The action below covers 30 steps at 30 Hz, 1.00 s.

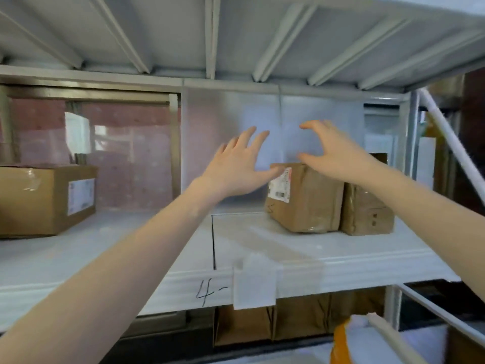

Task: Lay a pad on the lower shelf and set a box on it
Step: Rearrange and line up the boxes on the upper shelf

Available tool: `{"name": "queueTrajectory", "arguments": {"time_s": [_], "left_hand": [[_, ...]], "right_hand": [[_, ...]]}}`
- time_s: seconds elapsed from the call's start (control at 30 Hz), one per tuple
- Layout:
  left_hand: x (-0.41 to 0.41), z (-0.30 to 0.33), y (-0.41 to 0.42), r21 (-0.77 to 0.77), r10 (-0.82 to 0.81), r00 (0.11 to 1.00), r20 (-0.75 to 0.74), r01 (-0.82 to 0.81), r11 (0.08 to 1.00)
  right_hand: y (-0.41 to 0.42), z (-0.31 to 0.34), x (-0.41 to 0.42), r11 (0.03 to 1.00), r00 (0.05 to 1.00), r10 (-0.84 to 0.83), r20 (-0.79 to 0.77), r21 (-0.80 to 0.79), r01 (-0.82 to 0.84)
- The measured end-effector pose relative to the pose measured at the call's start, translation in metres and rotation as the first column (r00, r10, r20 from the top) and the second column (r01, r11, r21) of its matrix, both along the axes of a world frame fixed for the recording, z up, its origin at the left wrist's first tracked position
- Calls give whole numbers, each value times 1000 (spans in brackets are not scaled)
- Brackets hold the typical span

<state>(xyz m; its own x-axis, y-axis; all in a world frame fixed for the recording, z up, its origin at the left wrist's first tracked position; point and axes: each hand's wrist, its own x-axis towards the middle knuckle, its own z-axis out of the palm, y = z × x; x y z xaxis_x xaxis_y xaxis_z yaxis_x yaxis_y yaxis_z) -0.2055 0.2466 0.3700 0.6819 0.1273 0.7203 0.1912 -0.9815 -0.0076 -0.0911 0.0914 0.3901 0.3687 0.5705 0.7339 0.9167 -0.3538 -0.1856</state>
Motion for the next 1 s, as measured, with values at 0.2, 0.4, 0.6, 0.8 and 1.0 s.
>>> {"name": "queueTrajectory", "arguments": {"time_s": [0.2,0.4,0.6,0.8,1.0], "left_hand": [[55,-1,-49,63,-28,996,-84,33,997],[105,-2,-79,64,16,990,-138,-7,998],[139,-6,-100,191,109,985,-136,-82,978],[141,-11,-102,205,190,980,-62,-174,963],[121,-11,-76,37,372,928,-25,-371,928]], "right_hand": [[-52,-15,49,991,989,-133,-61,-12,133],[-75,-34,85,971,959,-237,-155,-16,237],[-74,-54,114,964,930,-266,-252,-62,259],[-60,-63,125,965,915,-261,-309,-124,233],[-55,-62,127,967,926,-253,-281,-78,241]]}}
